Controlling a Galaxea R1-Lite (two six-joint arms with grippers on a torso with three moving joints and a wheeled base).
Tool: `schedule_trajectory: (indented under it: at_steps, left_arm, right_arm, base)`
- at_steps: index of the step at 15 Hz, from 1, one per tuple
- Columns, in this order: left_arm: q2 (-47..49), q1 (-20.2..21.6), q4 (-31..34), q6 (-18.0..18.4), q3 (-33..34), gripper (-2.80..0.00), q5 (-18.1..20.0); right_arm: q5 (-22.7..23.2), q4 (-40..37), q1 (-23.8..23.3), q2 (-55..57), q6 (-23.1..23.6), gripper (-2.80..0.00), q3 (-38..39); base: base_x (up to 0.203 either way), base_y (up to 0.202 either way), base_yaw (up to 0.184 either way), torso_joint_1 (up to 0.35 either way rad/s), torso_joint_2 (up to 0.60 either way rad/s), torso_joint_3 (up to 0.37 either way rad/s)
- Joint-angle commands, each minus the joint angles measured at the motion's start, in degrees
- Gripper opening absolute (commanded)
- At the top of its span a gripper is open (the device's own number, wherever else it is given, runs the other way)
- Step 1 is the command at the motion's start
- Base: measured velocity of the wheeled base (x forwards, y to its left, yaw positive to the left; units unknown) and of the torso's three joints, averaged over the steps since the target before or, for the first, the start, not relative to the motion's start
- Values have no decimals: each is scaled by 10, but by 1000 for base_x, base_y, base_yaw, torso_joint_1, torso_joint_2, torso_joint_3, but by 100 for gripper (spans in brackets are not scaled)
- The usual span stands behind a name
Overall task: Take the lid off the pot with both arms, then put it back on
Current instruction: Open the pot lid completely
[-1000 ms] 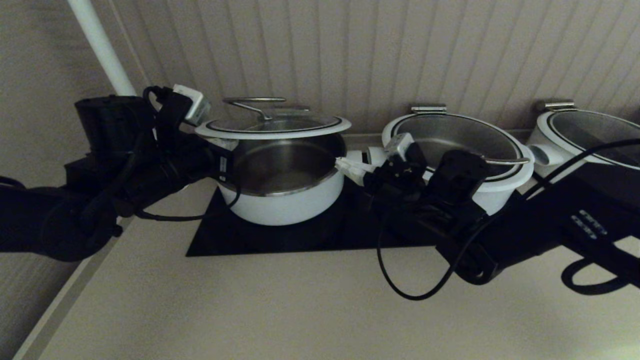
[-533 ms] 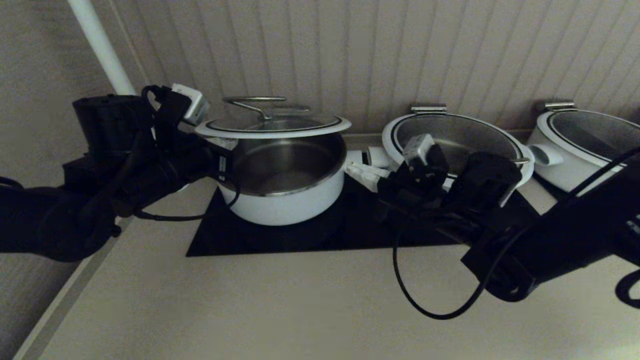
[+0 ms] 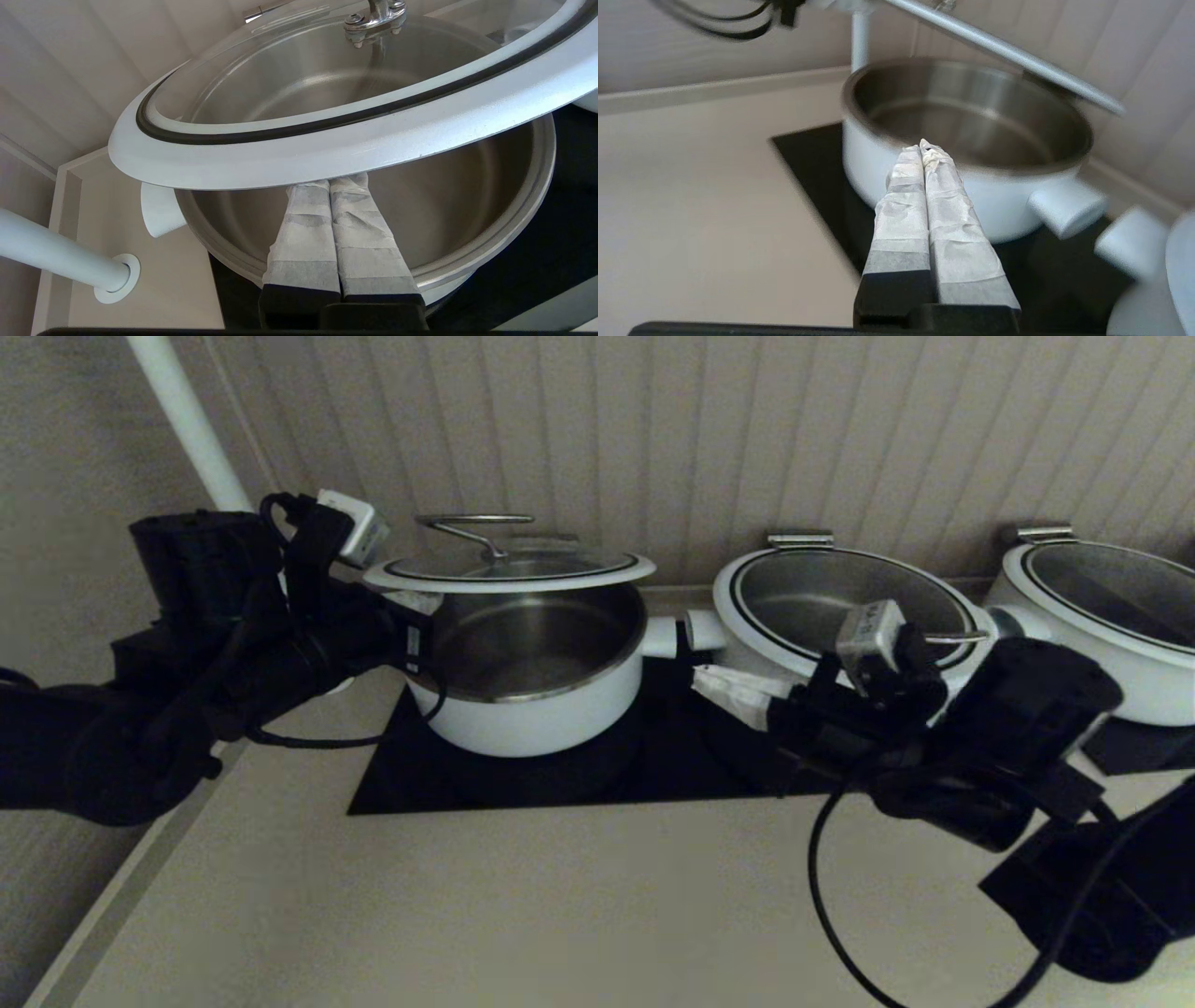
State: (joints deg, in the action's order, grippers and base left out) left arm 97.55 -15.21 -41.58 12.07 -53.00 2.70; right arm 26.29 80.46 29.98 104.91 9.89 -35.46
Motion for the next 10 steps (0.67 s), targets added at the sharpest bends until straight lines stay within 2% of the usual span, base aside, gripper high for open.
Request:
schedule_trajectory:
  at_steps: [1,3,6,7,10]
  left_arm:
    - [-5,0,-3,1,0,-280,1]
    - [-7,0,-3,1,2,-280,0]
    - [-10,0,-3,1,2,-280,0]
    - [-10,0,-3,2,2,-280,0]
    - [-14,0,-3,1,2,-280,-3]
  right_arm:
    - [1,2,-1,-64,1,-280,59]
    - [0,2,-8,-90,2,-280,104]
    - [-15,3,-54,-120,15,-280,159]
    - [-38,3,-64,-131,16,-280,172]
    - [-154,3,-76,-149,14,-280,207]
  base:
    - [0,0,0,0,0,0]
    - [0,0,0,0,0,0]
    - [0,0,0,0,0,0]
    - [0,0,0,0,0,0]
    - [0,0,0,0,0,0]
